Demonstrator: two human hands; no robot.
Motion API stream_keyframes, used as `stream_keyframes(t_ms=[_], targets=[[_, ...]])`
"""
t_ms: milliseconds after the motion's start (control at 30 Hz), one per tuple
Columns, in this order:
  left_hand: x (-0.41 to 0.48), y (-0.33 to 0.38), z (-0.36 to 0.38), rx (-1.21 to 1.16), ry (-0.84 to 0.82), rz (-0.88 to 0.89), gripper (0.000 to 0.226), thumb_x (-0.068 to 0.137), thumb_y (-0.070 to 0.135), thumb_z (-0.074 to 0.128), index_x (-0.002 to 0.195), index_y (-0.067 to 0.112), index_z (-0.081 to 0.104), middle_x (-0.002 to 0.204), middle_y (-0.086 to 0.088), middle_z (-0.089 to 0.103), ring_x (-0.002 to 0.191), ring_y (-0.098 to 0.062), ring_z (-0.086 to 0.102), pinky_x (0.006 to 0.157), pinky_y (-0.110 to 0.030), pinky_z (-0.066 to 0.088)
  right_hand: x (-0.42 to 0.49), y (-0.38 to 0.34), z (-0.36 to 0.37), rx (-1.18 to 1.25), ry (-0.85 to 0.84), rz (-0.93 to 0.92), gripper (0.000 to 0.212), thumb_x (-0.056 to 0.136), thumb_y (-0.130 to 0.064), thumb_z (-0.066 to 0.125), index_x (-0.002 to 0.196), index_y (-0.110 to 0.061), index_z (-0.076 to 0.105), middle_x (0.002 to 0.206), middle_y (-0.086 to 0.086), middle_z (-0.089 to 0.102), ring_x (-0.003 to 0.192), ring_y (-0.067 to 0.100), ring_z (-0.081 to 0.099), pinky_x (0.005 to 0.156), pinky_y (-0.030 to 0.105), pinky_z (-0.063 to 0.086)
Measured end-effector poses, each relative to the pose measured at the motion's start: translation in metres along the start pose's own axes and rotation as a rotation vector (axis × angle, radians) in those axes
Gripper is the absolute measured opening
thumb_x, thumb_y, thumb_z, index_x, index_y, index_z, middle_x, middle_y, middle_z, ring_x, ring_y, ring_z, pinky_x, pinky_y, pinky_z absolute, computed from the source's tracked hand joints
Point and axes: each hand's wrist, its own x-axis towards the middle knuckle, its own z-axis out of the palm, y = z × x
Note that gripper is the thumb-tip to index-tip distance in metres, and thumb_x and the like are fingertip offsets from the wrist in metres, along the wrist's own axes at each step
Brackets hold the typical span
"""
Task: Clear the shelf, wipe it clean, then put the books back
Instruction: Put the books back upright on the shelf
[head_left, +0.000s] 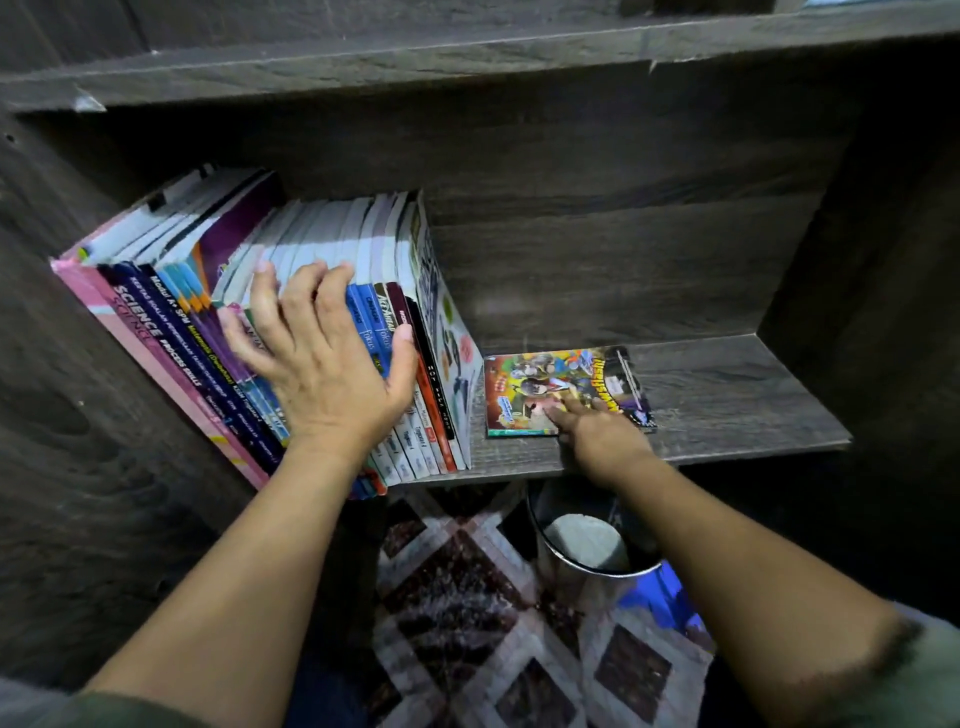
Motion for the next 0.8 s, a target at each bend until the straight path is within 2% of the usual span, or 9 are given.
stream_keyframes(t_ms=[100,200,300,367,433,533,600,667,800], targets=[[-0.001,0.003,-0.007,-0.009,-0.052,-0.013,0.062,0.083,0.048,0.047,0.132,0.011,0.04,0.138,-0.012,0.039,0.142,-0.034,0.015,0.113,-0.058,-0.002,-0.014,0.021,-0.015,0.13,-0.103,-0.075,0.05,0.104,-0.026,0.038,0.152,-0.028,0.027,0.162,0.007,0.012,0.148,0.028,0.016,0.119,0.031,0.015],[-0.005,0.015,-0.021,-0.017,-0.095,-0.034,0.063,0.084,0.047,0.05,0.134,0.01,0.039,0.14,-0.014,0.038,0.142,-0.038,0.017,0.114,-0.061,0.002,-0.05,0.043,-0.047,0.242,0.017,-0.071,0.051,0.101,-0.021,0.045,0.15,-0.024,0.033,0.156,0.013,0.03,0.14,0.027,0.034,0.109,0.022,0.024],[-0.017,0.049,-0.037,-0.108,-0.106,0.05,0.063,0.082,0.042,0.055,0.134,0.01,0.042,0.138,-0.015,0.041,0.136,-0.037,0.028,0.112,-0.058,0.008,-0.104,0.066,-0.066,0.303,0.114,-0.012,0.053,0.098,-0.022,0.051,0.149,-0.029,0.036,0.147,0.011,0.045,0.131,0.029,0.045,0.103,0.026,0.033],[-0.032,0.086,-0.047,-0.208,-0.132,0.276,0.057,0.081,0.041,0.056,0.13,0.012,0.048,0.13,-0.013,0.049,0.126,-0.033,0.04,0.11,-0.052,0.019,-0.148,0.082,-0.06,0.336,0.127,0.049,0.051,0.097,-0.024,0.054,0.146,-0.03,0.042,0.141,0.009,0.053,0.128,0.029,0.049,0.101,0.029,0.038],[-0.052,0.13,-0.053,-0.342,-0.213,0.58,0.047,0.082,0.038,0.055,0.122,0.013,0.056,0.119,-0.01,0.057,0.112,-0.032,0.051,0.1,-0.046,0.032,-0.195,0.102,-0.039,0.399,0.11,0.111,0.048,0.095,-0.025,0.056,0.142,-0.027,0.047,0.133,0.007,0.06,0.123,0.025,0.054,0.1,0.027,0.04],[-0.086,0.198,-0.056,-0.524,-0.448,0.975,0.034,0.082,0.034,0.053,0.107,0.013,0.064,0.103,-0.009,0.061,0.094,-0.034,0.058,0.083,-0.043,0.045,-0.263,0.138,0.016,0.52,0.045,0.27,0.048,0.095,-0.026,0.058,0.142,-0.023,0.047,0.133,0.002,0.061,0.121,0.018,0.057,0.097,0.02,0.039],[-0.11,0.239,-0.057,-0.585,-0.592,1.115,0.03,0.082,0.032,0.053,0.103,0.014,0.064,0.097,-0.008,0.06,0.087,-0.033,0.059,0.074,-0.044,0.049,-0.303,0.164,0.064,0.523,-0.029,0.428,0.049,0.096,-0.029,0.056,0.143,-0.023,0.045,0.135,0.004,0.059,0.122,0.024,0.056,0.097,0.026,0.041],[-0.134,0.275,-0.054,-0.608,-0.625,1.252,0.026,0.081,0.031,0.053,0.097,0.015,0.064,0.091,-0.007,0.06,0.082,-0.03,0.06,0.068,-0.043,0.051,-0.337,0.183,0.114,0.521,-0.133,0.555,0.049,0.097,-0.031,0.053,0.144,-0.022,0.043,0.137,0.008,0.057,0.123,0.028,0.054,0.098,0.031,0.042],[-0.181,0.339,-0.042,-0.624,-0.545,1.586,0.016,0.08,0.025,0.059,0.09,0.014,0.063,0.083,-0.006,0.057,0.073,-0.029,0.056,0.062,-0.04,0.048,-0.378,0.198,0.19,0.529,-0.269,0.664,0.049,0.098,-0.034,0.051,0.145,-0.023,0.041,0.143,0.009,0.051,0.127,0.028,0.051,0.098,0.035,0.044]])
